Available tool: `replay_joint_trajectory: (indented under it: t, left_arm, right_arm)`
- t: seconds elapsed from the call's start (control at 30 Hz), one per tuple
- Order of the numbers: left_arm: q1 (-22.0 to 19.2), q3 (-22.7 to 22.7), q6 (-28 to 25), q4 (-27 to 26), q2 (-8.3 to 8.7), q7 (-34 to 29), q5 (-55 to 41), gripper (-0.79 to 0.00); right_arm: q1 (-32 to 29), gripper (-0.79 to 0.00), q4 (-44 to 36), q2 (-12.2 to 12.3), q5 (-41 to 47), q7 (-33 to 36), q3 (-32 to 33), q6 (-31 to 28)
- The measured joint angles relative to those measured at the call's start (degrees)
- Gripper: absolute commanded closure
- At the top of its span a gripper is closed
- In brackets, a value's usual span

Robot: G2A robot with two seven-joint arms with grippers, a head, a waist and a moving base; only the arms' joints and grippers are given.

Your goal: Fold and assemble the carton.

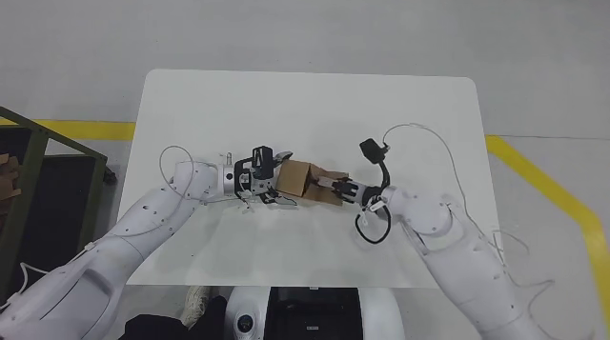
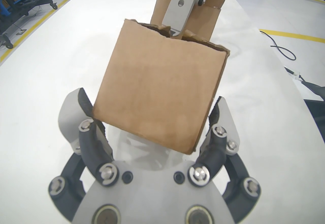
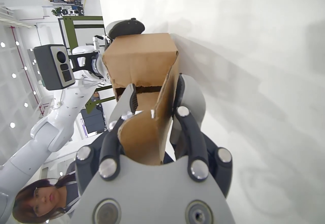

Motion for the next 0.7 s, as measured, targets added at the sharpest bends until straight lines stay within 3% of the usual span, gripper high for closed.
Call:
replay_joint_trajectory:
  t: [0.3, 0.7]
  left_arm:
    - [1.59, -1.18, 1.09, -2.32, 0.07, -3.19, -1.65, -0.785]
    - [2.71, -2.64, 0.53, -3.90, 0.26, -4.74, -1.76, -0.785]
  right_arm:
    - [-2.19, -0.379, -1.09, 0.61, 2.80, 0.55, 2.80, -2.94]
    - [-7.75, -0.369, -5.41, 1.81, 7.39, 2.03, 7.91, -7.91]
